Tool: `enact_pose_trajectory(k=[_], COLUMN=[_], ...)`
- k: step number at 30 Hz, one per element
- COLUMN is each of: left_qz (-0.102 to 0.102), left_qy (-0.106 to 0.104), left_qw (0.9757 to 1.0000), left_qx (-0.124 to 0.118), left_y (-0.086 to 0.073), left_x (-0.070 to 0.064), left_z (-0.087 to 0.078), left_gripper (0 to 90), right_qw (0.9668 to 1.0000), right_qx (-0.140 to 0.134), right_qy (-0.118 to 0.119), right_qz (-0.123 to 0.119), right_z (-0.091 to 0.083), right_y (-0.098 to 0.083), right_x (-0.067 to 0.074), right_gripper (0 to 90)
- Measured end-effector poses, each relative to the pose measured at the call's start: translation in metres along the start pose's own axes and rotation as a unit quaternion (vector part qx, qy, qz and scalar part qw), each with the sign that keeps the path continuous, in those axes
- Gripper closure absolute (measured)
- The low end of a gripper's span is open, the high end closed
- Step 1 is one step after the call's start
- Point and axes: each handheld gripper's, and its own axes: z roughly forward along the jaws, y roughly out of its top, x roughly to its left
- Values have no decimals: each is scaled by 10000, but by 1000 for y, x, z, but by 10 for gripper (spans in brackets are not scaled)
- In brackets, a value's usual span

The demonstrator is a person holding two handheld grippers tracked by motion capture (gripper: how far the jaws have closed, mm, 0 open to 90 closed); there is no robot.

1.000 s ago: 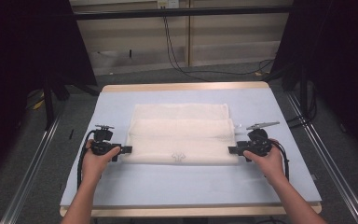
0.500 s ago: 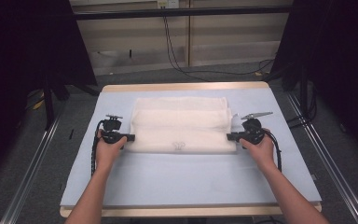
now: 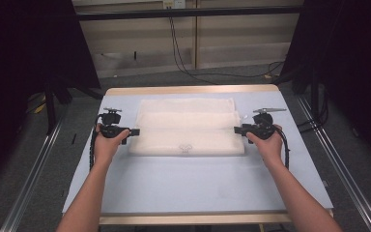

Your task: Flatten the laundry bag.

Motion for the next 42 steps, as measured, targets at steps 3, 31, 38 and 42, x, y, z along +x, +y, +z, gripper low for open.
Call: enact_pose_trajectory(k=[3,31,38,42], left_qz=[21,248,170,295], left_qy=[195,-209,-361,-353], left_qw=[9998,9983,9975,9974], left_qx=[105,-493,-582,-561], left_y=[8,-4,-27,-34], left_x=[1,-9,-8,-12], left_z=[7,-43,-54,-62], left_gripper=[418,844,846,846], right_qw=[10000,9967,9944,9937], right_qx=[-31,-493,-583,-584], right_qy=[34,411,601,647], right_qz=[60,-500,-640,-707], right_z=[5,-39,-54,-62], right_y=[3,8,-6,-15], right_x=[0,10,17,20], right_gripper=[547,841,843,844])
